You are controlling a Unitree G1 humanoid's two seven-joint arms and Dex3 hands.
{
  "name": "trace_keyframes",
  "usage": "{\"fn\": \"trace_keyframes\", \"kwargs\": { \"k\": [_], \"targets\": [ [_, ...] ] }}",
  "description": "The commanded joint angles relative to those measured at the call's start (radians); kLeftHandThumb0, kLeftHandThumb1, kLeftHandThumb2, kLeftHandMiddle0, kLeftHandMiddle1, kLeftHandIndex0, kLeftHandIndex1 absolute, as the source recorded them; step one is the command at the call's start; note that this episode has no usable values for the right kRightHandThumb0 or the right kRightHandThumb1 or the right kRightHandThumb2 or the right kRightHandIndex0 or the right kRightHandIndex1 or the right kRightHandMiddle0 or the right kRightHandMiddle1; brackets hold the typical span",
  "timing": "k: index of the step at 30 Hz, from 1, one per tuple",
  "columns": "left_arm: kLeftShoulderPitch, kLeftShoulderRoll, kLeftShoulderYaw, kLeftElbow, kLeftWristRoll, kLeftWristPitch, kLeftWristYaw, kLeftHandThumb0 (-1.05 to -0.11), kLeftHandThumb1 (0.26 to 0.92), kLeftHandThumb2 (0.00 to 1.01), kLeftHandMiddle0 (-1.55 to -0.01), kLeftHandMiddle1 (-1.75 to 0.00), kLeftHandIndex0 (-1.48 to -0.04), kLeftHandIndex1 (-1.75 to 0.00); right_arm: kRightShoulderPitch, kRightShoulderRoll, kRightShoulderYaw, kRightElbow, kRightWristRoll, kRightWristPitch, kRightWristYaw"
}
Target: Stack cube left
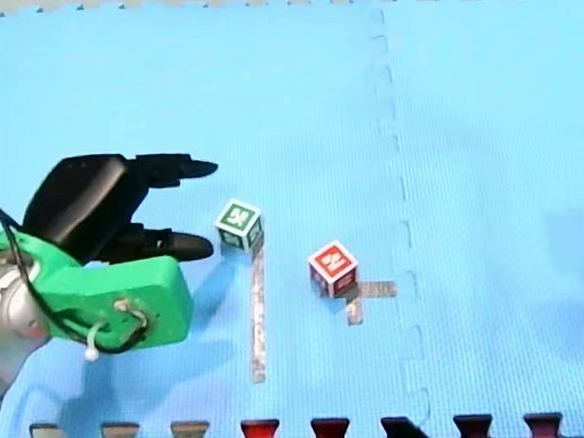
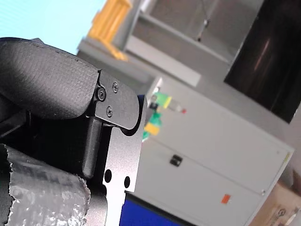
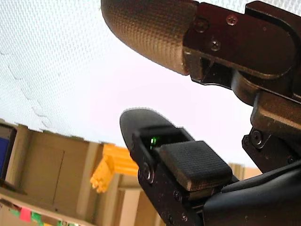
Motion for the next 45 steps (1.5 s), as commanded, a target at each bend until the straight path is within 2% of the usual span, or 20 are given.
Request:
{"fn": "trace_keyframes", "kwargs": {
  "k": [1,3,5,10,16,21,23,28,32,36,37,41,45],
  "targets": [
    [-0.011,-0.004,0.006,0.021,-0.009,-0.003,0.001,-1.048,0.862,0.00,-0.97,-1.75,-0.91,-0.07,0.030,0.001,-0.002,-0.028,-0.006,-0.008,-0.002],
    [-0.015,-0.008,0.010,0.034,-0.016,-0.006,0.000,-1.048,0.860,0.00,-0.97,-1.75,-0.91,-0.07,0.056,0.008,-0.002,-0.056,-0.018,-0.012,-0.010],
    [-0.022,-0.015,0.017,0.056,-0.036,-0.012,-0.016,-1.048,0.859,0.00,-0.97,-1.75,-0.91,-0.06,0.070,0.015,-0.004,-0.075,-0.020,-0.005,-0.009],
    [-0.070,-0.041,0.012,0.176,-0.052,-0.014,-0.037,-1.048,0.858,0.00,-0.95,-1.75,-0.91,-0.04,0.072,0.019,-0.013,-0.096,-0.003,0.012,0.013],
    [-0.111,-0.045,-0.009,0.289,-0.034,-0.064,-0.022,-1.048,0.863,0.00,-0.92,-1.75,-0.88,-0.01,0.079,0.021,-0.021,-0.114,0.006,0.018,0.033],
    [-0.124,-0.053,-0.013,0.327,-0.032,-0.078,-0.011,-1.048,0.870,0.00,-0.91,-1.75,-0.83,0.00,0.095,0.027,-0.022,-0.126,-0.007,0.029,0.028],
    [-0.130,-0.056,-0.018,0.341,-0.027,-0.078,-0.006,-1.048,0.876,0.01,-0.90,-1.75,-0.72,0.00,0.101,0.030,-0.022,-0.128,-0.008,0.033,0.029],
    [-0.176,-0.075,-0.020,0.400,-0.035,-0.049,-0.044,-1.048,0.891,0.01,-0.90,-1.75,-0.64,0.00,0.112,0.034,-0.021,-0.134,-0.013,0.037,0.028],
    [-0.209,-0.097,-0.028,0.442,-0.027,-0.016,-0.041,-1.048,0.903,0.01,-0.87,-1.75,-0.71,-0.03,0.128,0.038,-0.020,-0.150,-0.023,0.037,0.022],
    [-0.222,-0.110,-0.035,0.464,-0.023,0.009,-0.044,-1.048,0.905,0.01,-0.85,-1.74,-0.73,-0.04,0.148,0.044,-0.020,-0.169,-0.035,0.037,0.015],
    [-0.224,-0.113,-0.035,0.467,-0.025,0.018,-0.053,-1.048,0.909,0.01,-0.87,-1.59,-0.73,-0.03,0.153,0.043,-0.020,-0.174,-0.036,0.035,0.016],
    [-0.227,-0.118,-0.029,0.472,-0.036,0.022,-0.075,-1.048,0.920,0.00,-1.02,-0.78,-0.69,0.00,0.168,0.044,-0.021,-0.190,-0.038,0.038,0.017],
    [-0.231,-0.122,-0.028,0.476,-0.039,0.014,-0.074,-1.048,0.920,0.00,-1.09,-0.36,-0.67,0.00,0.173,0.046,-0.021,-0.201,-0.039,0.042,0.018]
  ]
}}
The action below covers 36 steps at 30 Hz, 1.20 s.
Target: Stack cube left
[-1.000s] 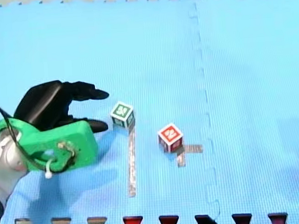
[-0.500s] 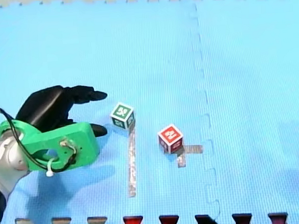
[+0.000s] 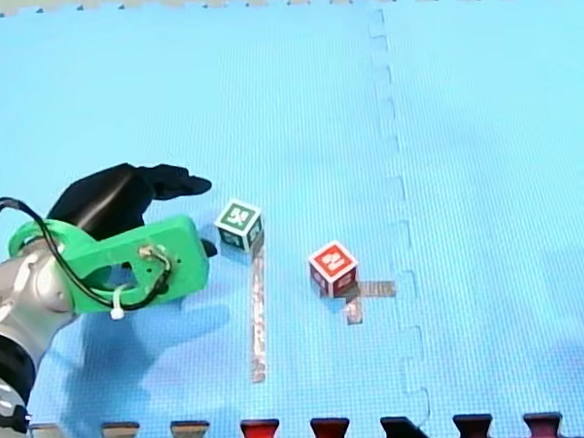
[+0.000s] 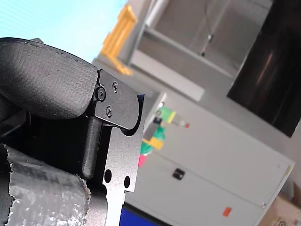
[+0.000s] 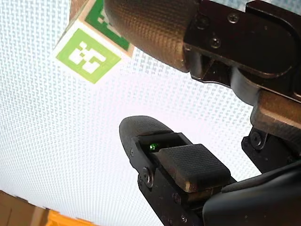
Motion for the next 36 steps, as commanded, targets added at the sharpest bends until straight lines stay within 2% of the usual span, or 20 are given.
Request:
{"fn": "trace_keyframes", "kwargs": {
  "k": [1,4,11,16,17,19,21,24,27,28,31,32,33,36],
  "targets": [
    [-0.009,0.000,0.003,0.005,-0.006,-0.004,-0.002,-1.048,0.920,0.00,-1.09,-0.32,-0.66,0.00,0.005,-0.003,-0.003,-0.008,0.001,0.003,0.001],
    [-0.017,-0.002,0.005,0.004,-0.009,-0.002,-0.009,-1.048,0.915,0.00,-1.09,-0.20,-0.61,0.00,0.006,-0.003,-0.004,-0.009,-0.001,0.005,0.000],
    [-0.028,-0.005,-0.002,0.002,-0.007,0.004,-0.018,-1.048,0.908,0.00,-1.05,-0.11,-0.59,0.00,0.005,-0.005,-0.005,-0.001,0.003,0.003,0.003],
    [-0.029,-0.009,-0.021,0.014,0.015,0.000,-0.001,-1.048,0.893,0.00,-1.04,-0.07,-0.65,-0.03,0.004,-0.005,-0.008,0.003,0.008,0.001,0.006],
    [-0.027,-0.008,-0.027,0.019,0.025,-0.008,0.018,-1.040,0.842,0.00,-1.05,-0.07,-0.70,-0.04,0.005,-0.005,-0.008,0.002,0.008,0.000,0.007],
    [-0.023,-0.005,-0.033,0.027,0.036,-0.040,0.049,-0.951,0.740,0.00,-1.09,-0.06,-0.74,-0.04,0.007,-0.004,-0.009,0.001,0.009,0.000,0.008],
    [-0.021,-0.004,-0.027,0.031,0.032,-0.063,0.053,-0.862,0.683,0.00,-1.12,-0.06,-0.73,-0.02,0.008,-0.004,-0.010,0.001,0.010,-0.001,0.009],
    [-0.025,-0.009,-0.019,0.035,0.022,-0.066,0.042,-0.797,0.656,0.00,-1.19,-0.07,-0.67,0.00,0.006,-0.005,-0.009,0.017,0.007,-0.007,0.005],
    [-0.031,-0.013,-0.024,0.034,0.029,-0.055,0.042,-0.790,0.654,0.00,-1.33,-0.15,-0.65,0.00,0.002,-0.005,-0.010,0.030,0.008,-0.011,0.003],
    [-0.034,-0.013,-0.025,0.033,0.030,-0.052,0.041,-0.792,0.654,0.00,-1.31,-0.27,-0.64,0.00,0.001,-0.005,-0.010,0.028,0.010,-0.012,0.005],
    [-0.042,-0.016,-0.027,0.032,0.031,-0.043,0.037,-0.824,0.664,0.00,-0.96,-1.36,-0.61,0.00,0.001,-0.006,-0.013,0.020,0.014,-0.011,0.009],
    [-0.044,-0.018,-0.027,0.032,0.031,-0.041,0.035,-0.829,0.666,0.00,-0.90,-1.55,-0.60,0.00,0.001,-0.005,-0.013,0.019,0.015,-0.010,0.009],
    [-0.046,-0.019,-0.027,0.033,0.031,-0.039,0.034,-0.831,0.667,0.00,-0.88,-1.66,-0.60,0.00,0.001,-0.006,-0.014,0.019,0.015,-0.010,0.010],
    [-0.050,-0.023,-0.030,0.033,0.033,-0.038,0.031,-0.833,0.669,0.00,-0.88,-1.74,-0.60,0.00,0.000,-0.008,-0.017,0.018,0.019,-0.013,0.014]
  ]
}}
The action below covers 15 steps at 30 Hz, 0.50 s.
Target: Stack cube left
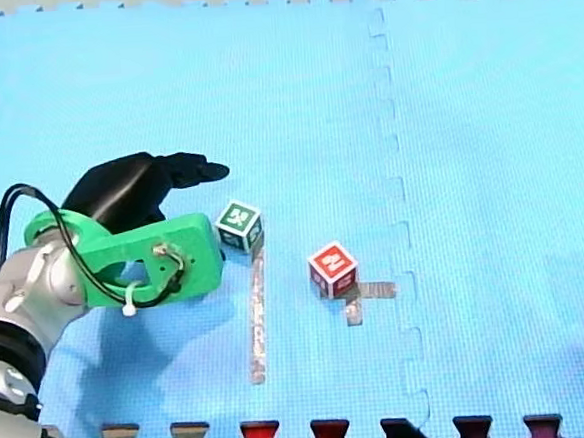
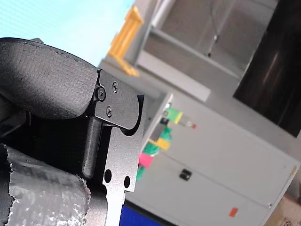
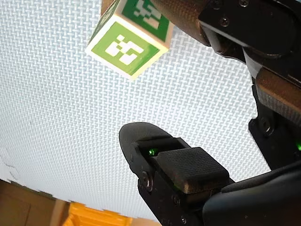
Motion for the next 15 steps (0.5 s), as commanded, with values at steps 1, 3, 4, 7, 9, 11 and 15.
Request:
{"fn": "trace_keyframes", "kwargs": {
  "k": [1,3,4,7,9,11,15],
  "targets": [
    [-0.007,-0.002,-0.003,0.001,0.002,0.005,-0.003,-0.832,0.670,0.00,-0.88,-1.74,-0.60,0.00,-0.001,-0.008,-0.006,-0.001,0.011,-0.007,0.003],
    [-0.010,-0.006,-0.006,0.000,0.006,0.005,0.001,-0.830,0.675,0.00,-0.89,-1.75,-0.60,0.00,-0.002,-0.009,-0.008,-0.001,0.012,-0.009,0.004],
    [-0.011,-0.008,-0.009,0.000,0.009,0.004,0.005,-0.828,0.677,0.00,-0.89,-1.75,-0.61,-0.01,-0.002,-0.009,-0.009,-0.001,0.012,-0.010,0.004],
    [-0.014,-0.015,-0.015,-0.001,0.016,0.007,0.018,-0.807,0.679,0.00,-0.89,-1.75,-0.66,-0.03,-0.003,-0.012,-0.012,0.000,0.013,-0.014,0.006],
    [-0.016,-0.019,-0.017,0.000,0.019,0.009,0.025,-0.771,0.671,0.00,-0.90,-1.75,-0.70,-0.04,-0.003,-0.015,-0.015,0.000,0.014,-0.017,0.008],
    [-0.018,-0.023,-0.018,-0.001,0.020,0.011,0.029,-0.752,0.666,0.00,-0.90,-1.75,-0.73,-0.04,-0.001,-0.016,-0.017,-0.003,0.014,-0.018,0.008],
    [-0.023,-0.029,-0.019,-0.002,0.019,0.014,0.033,-0.688,0.653,0.00,-0.91,-1.75,-0.78,-0.04,0.005,-0.015,-0.020,-0.016,0.014,-0.018,0.013]
  ]
}}
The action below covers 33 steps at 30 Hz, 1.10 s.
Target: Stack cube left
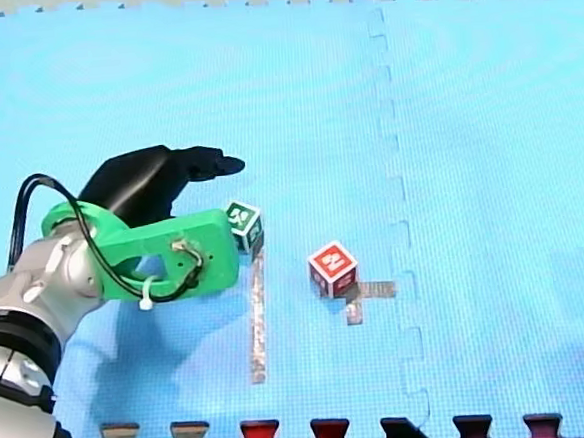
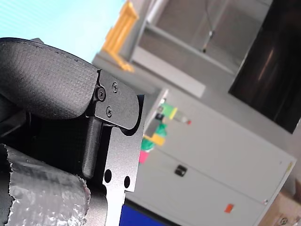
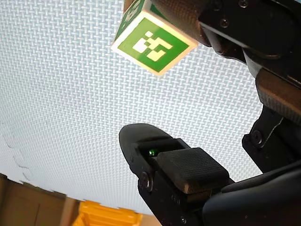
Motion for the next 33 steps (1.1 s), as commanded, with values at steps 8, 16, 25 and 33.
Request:
{"fn": "trace_keyframes", "kwargs": {
  "k": [8,16,25,33],
  "targets": [
    [-0.011,-0.015,-0.009,-0.001,0.006,0.013,0.010,-0.664,0.651,0.00,-0.91,-1.75,-0.81,-0.03,0.022,-0.002,-0.011,-0.045,0.016,-0.005,0.016],
    [0.005,-0.048,-0.032,0.010,0.027,0.045,0.018,-0.649,0.654,0.00,-0.91,-1.75,-0.80,-0.02,0.049,-0.007,-0.027,-0.077,0.039,-0.021,0.049],
    [0.004,-0.053,-0.035,0.010,0.023,0.071,-0.023,-0.658,0.666,0.01,-0.94,-1.75,-0.79,-0.01,0.070,-0.002,-0.045,-0.115,0.055,-0.033,0.080],
    [0.016,-0.057,-0.051,0.008,0.038,0.074,-0.009,-0.653,0.688,0.01,-0.96,-1.75,-0.79,0.00,0.081,0.003,-0.066,-0.139,0.081,-0.064,0.117]
  ]
}}
